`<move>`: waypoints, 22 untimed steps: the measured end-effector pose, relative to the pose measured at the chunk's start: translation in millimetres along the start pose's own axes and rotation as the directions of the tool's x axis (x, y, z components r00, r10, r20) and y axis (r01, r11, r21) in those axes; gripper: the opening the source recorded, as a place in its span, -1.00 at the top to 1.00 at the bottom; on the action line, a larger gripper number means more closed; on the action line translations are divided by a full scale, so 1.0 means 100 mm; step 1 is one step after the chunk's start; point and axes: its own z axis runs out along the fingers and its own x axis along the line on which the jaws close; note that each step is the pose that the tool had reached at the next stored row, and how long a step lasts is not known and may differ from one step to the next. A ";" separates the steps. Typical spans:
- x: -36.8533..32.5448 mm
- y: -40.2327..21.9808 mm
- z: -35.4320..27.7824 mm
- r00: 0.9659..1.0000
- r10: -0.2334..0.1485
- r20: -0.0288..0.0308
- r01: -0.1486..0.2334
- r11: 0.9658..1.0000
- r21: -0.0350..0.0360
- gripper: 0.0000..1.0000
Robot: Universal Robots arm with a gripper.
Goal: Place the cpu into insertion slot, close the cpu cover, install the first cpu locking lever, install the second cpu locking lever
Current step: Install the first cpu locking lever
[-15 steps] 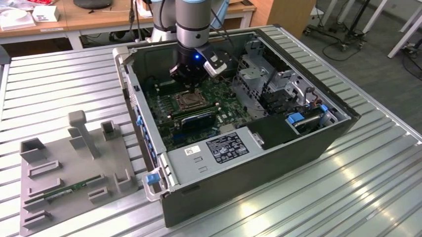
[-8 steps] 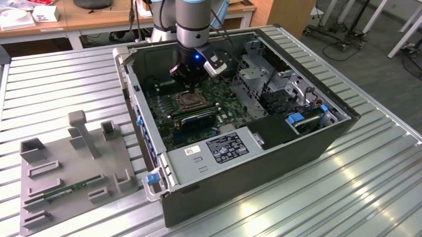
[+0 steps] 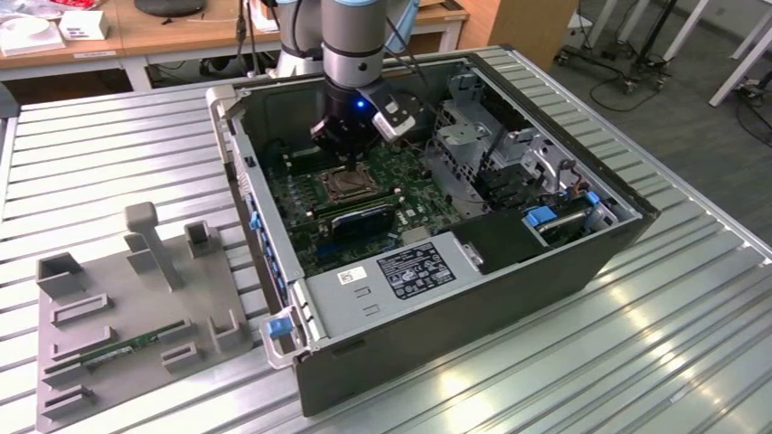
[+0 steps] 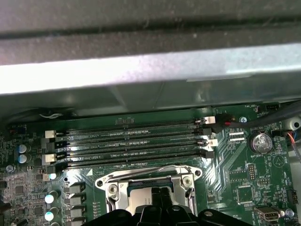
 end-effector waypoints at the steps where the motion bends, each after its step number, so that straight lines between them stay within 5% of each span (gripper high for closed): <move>1: 0.001 -0.008 -0.001 1.000 0.000 0.000 0.000 1.000 0.000 0.79; 15: 0.029 -0.081 -0.010 1.000 -0.005 0.000 0.005 1.000 0.008 0.79; 22: 0.023 -0.071 -0.131 1.000 -0.005 0.000 0.005 1.000 0.008 0.79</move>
